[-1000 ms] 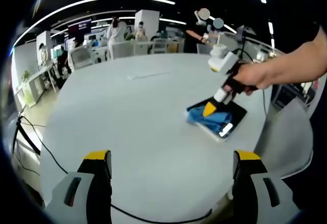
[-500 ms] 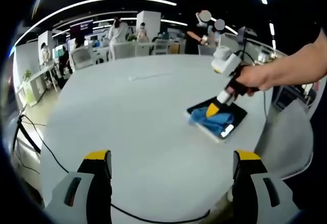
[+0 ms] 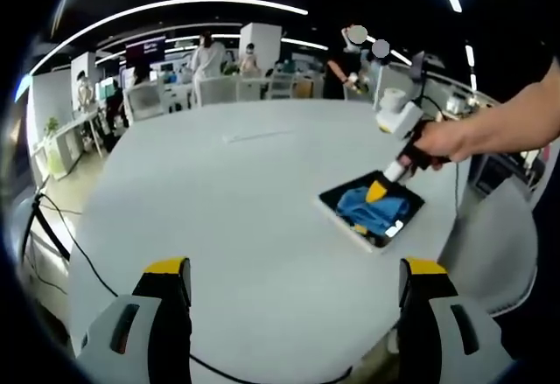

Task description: Wipe the mirror surface with the cleaning cloth until all visible marks leave the cleaned area.

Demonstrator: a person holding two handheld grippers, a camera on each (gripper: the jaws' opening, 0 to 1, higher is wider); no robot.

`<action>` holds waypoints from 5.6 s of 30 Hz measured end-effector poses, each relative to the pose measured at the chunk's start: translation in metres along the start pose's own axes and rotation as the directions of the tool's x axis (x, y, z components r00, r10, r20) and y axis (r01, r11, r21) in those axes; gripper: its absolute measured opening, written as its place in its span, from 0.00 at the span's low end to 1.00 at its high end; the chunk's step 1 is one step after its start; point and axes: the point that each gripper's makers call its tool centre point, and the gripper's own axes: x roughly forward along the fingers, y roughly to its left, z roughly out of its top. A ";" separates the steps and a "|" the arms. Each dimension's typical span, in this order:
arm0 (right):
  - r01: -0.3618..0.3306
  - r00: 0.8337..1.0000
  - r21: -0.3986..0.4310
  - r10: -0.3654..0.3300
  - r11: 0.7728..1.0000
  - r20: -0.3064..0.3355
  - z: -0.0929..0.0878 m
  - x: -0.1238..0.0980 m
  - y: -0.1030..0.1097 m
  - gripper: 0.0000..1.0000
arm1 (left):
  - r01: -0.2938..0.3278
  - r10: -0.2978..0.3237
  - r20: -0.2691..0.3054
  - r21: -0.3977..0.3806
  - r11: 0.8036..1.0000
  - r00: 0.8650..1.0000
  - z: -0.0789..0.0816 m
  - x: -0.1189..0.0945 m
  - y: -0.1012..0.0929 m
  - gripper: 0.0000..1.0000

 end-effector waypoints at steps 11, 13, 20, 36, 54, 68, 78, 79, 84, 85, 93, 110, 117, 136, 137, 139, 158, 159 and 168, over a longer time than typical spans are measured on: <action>0.021 1.000 0.030 -0.021 0.999 0.013 -0.011 -0.014 -0.034 0.00 | -0.012 0.012 0.003 -0.003 1.000 1.000 -0.001 -0.002 -0.007 1.00; 0.029 0.999 0.036 -0.029 0.999 0.015 -0.013 -0.018 -0.043 0.00 | -0.012 0.012 0.005 -0.003 1.000 1.000 0.000 -0.002 -0.008 1.00; 0.045 0.999 0.074 -0.047 0.996 0.023 -0.021 -0.030 -0.072 0.00 | -0.016 0.016 -0.001 0.000 1.000 1.000 -0.001 -0.001 -0.008 1.00; 0.088 0.995 0.125 -0.093 0.988 0.034 -0.032 -0.049 -0.118 0.00 | -0.013 0.014 0.029 -0.028 1.000 0.999 0.007 0.002 -0.012 1.00; 0.106 0.993 0.144 -0.112 0.984 0.035 -0.035 -0.052 -0.127 0.00 | -0.024 0.026 0.052 -0.029 0.999 0.998 0.011 -0.004 -0.013 1.00; 0.125 0.990 0.152 -0.133 0.980 0.045 -0.036 -0.054 -0.132 0.00 | -0.022 0.023 0.045 -0.033 0.999 0.999 0.007 -0.003 -0.015 1.00; 0.119 0.990 0.154 -0.128 0.981 0.054 -0.040 -0.056 -0.130 0.00 | -0.016 0.016 0.056 -0.002 1.000 0.998 0.011 -0.002 -0.018 1.00; 0.116 0.991 0.157 -0.126 0.981 0.055 -0.041 -0.056 -0.129 0.00 | -0.016 0.016 0.059 0.001 1.000 0.998 0.011 -0.002 -0.018 1.00; 0.110 0.991 0.159 -0.121 0.981 0.061 -0.049 -0.058 -0.126 0.00 | -0.017 0.016 0.063 0.007 1.000 0.998 0.012 -0.001 -0.019 1.00; 0.112 0.991 0.155 -0.123 0.982 0.061 -0.050 -0.058 -0.125 0.00 | -0.015 0.015 0.064 0.011 1.000 0.998 0.012 -0.001 -0.020 1.00; 0.099 0.991 0.166 -0.111 0.981 0.068 -0.061 -0.059 -0.124 0.00 | -0.013 0.012 0.046 0.022 1.000 0.999 0.011 0.001 -0.022 1.00; 0.085 0.995 0.186 -0.092 0.979 0.032 -0.084 -0.064 -0.116 0.00 | -0.030 0.029 0.032 0.022 0.999 0.999 0.012 -0.002 -0.013 1.00; 0.096 0.994 0.170 -0.105 0.981 0.043 -0.084 -0.062 -0.116 0.00 | -0.026 0.026 0.041 0.020 0.999 0.999 0.015 0.002 -0.014 1.00; 0.207 0.975 0.104 -0.214 0.973 0.058 -0.083 -0.064 -0.106 0.00 | -0.028 0.028 0.055 0.005 1.000 0.998 0.016 0.003 -0.016 1.00; 0.202 0.977 0.107 -0.208 0.974 0.055 -0.083 -0.063 -0.103 0.00 | -0.029 0.029 0.057 0.003 1.000 0.998 0.016 0.002 -0.016 1.00; 0.203 0.977 0.104 -0.209 0.974 0.052 -0.083 -0.063 -0.102 0.00 | -0.031 0.031 0.058 0.001 1.000 0.998 0.015 0.001 -0.015 1.00; 0.163 0.985 0.095 -0.167 0.982 0.032 -0.067 -0.045 -0.071 0.00 | -0.026 0.025 0.071 0.013 1.000 0.997 0.014 -0.003 -0.013 1.00; 0.161 0.986 0.096 -0.165 0.982 0.033 -0.066 -0.045 -0.069 0.00 | -0.027 0.025 0.069 0.014 1.000 0.997 0.014 -0.003 -0.013 1.00; 0.140 0.989 0.075 -0.143 0.987 0.026 -0.056 -0.034 -0.051 0.00 | -0.034 0.034 0.064 0.007 0.999 0.997 0.012 -0.004 -0.009 1.00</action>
